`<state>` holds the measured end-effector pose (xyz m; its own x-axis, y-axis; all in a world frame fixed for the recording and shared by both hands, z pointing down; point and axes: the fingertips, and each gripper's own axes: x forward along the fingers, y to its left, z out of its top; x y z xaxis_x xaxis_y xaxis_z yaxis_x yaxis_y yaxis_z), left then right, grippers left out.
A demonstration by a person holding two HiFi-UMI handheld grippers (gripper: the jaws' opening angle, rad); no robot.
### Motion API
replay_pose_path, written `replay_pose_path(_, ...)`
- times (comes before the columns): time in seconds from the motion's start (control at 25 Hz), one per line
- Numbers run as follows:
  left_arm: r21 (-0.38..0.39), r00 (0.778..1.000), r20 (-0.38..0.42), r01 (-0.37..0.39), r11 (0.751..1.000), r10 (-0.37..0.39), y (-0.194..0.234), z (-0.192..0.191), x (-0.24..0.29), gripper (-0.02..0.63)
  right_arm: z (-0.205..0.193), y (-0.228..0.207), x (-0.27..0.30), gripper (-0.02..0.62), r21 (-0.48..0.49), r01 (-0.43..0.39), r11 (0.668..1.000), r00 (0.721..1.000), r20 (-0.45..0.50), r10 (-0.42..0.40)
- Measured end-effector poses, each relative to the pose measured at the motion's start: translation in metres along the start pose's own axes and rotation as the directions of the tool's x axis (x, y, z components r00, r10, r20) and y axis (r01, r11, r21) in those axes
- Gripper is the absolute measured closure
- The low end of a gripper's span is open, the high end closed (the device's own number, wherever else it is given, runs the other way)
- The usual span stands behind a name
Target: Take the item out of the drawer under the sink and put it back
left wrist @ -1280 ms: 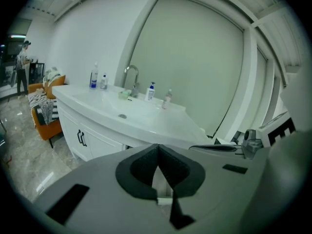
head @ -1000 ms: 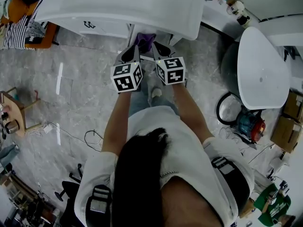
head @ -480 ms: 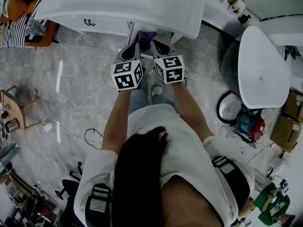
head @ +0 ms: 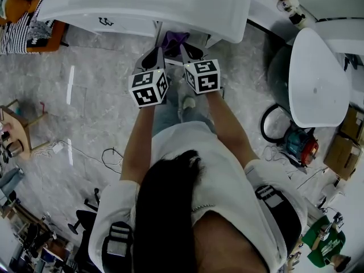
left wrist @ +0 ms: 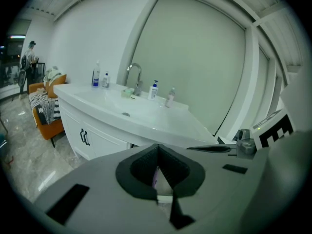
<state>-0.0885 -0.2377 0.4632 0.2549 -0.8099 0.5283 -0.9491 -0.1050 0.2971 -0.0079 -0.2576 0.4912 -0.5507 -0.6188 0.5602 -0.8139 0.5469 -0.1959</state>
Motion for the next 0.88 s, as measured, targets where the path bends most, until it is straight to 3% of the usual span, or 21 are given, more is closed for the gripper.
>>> replay_pose_path(0.24, -0.015, 1.0, -0.021, -0.02, 1.0, 0.019, 0.019, -0.003, 0.01, 0.603, -0.019, -0.001, 0.029, 0.575, 0.01, -0.029, 1.0, 0.995, -0.09, 0.03)
replay_pose_path(0.36, -0.026, 0.999, -0.03, -0.027, 0.999, 0.027, 0.029, -0.001, 0.018, 0.603, -0.028, 0.002, 0.045, 0.462, -0.008, -0.07, 0.998, 0.987, -0.149, 0.068)
replay_pose_path(0.6, -0.052, 0.998, -0.033, -0.047, 0.998, 0.045, 0.051, 0.003, 0.032, 0.603, -0.049, 0.003, 0.074, 0.343, -0.097, -0.154, 0.983, 0.958, -0.26, 0.124)
replay_pose_path(0.88, -0.065, 0.996, -0.058, -0.067, 0.996, 0.063, 0.069, -0.002, 0.05, 0.603, -0.078, -0.017, 0.102, 0.305, -0.237, -0.23, 0.944, 0.917, -0.378, 0.128)
